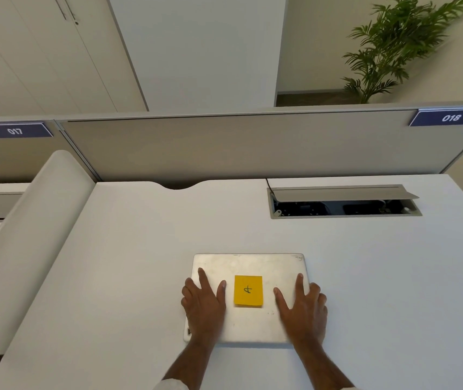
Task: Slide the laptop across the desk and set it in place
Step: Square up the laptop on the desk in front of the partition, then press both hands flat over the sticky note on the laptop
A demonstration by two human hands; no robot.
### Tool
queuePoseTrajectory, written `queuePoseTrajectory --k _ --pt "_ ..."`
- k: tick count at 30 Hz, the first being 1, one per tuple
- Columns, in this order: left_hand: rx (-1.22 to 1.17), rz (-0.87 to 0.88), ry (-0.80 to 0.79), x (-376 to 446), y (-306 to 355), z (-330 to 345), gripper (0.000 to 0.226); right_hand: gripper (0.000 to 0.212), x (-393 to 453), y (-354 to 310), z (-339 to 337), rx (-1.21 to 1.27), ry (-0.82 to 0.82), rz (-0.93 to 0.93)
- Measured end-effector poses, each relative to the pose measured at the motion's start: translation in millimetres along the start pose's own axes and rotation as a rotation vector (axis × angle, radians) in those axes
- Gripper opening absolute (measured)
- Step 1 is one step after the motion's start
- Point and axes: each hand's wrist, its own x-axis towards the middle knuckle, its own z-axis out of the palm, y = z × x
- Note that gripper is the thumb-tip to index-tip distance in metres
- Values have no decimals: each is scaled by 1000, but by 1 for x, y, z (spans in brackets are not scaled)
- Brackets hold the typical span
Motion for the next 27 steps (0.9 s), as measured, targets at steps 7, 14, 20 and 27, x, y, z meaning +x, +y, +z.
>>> queuePoseTrajectory --k 7,14,20,27 --pt "44 90 37 2 -14 -1 79 79 6 6 3 46 85 -44" --pt "-83 222 126 4 -14 -1 74 74 7 6 8 98 75 -307" --pt "-75 540 81 -6 9 -5 62 61 0 -26 13 97 18 -508" --pt "-53 502 32 -22 26 -7 61 60 -4 -46 17 86 -24 -528"
